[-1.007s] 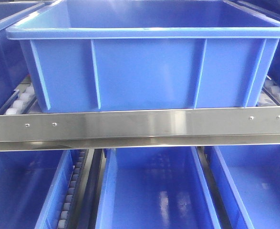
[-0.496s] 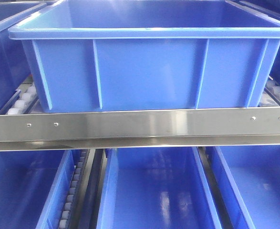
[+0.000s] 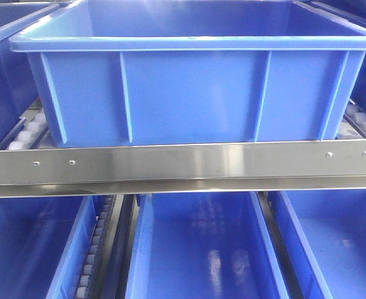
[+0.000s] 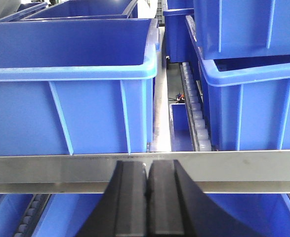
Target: Grab silver tray and place in blue box
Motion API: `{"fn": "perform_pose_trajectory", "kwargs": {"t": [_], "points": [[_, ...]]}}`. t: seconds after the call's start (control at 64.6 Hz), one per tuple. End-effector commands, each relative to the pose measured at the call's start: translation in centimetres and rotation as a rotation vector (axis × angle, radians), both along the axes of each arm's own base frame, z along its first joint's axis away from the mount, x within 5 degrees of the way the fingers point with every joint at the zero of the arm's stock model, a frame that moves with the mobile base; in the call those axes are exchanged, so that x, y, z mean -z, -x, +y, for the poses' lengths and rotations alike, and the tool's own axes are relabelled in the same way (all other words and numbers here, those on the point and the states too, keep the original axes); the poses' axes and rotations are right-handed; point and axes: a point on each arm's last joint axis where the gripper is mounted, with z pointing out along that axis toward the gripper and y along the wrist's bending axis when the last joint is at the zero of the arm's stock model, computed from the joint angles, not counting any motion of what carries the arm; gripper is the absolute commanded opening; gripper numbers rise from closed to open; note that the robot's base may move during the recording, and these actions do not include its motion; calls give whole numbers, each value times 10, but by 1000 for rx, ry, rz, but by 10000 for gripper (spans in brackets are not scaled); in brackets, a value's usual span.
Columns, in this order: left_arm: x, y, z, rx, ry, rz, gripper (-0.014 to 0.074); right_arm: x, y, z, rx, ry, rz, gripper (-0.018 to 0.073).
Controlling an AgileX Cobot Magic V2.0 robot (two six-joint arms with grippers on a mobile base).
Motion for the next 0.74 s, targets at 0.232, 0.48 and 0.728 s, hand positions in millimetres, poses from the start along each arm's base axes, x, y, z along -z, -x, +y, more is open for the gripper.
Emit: {"fn": "perform_pose_trajectory", "kwargs": {"t": [0.232,0.48,0.728], "points": [[-3,1,0,3,17,-90,-6,-16,4,0,4,8,-131,56],[-3,1,0,3,17,-90,-6,-16,4,0,4,8,-131,56],[-3,1,0,3,17,-90,-6,-16,4,0,4,8,-131,56]]}}
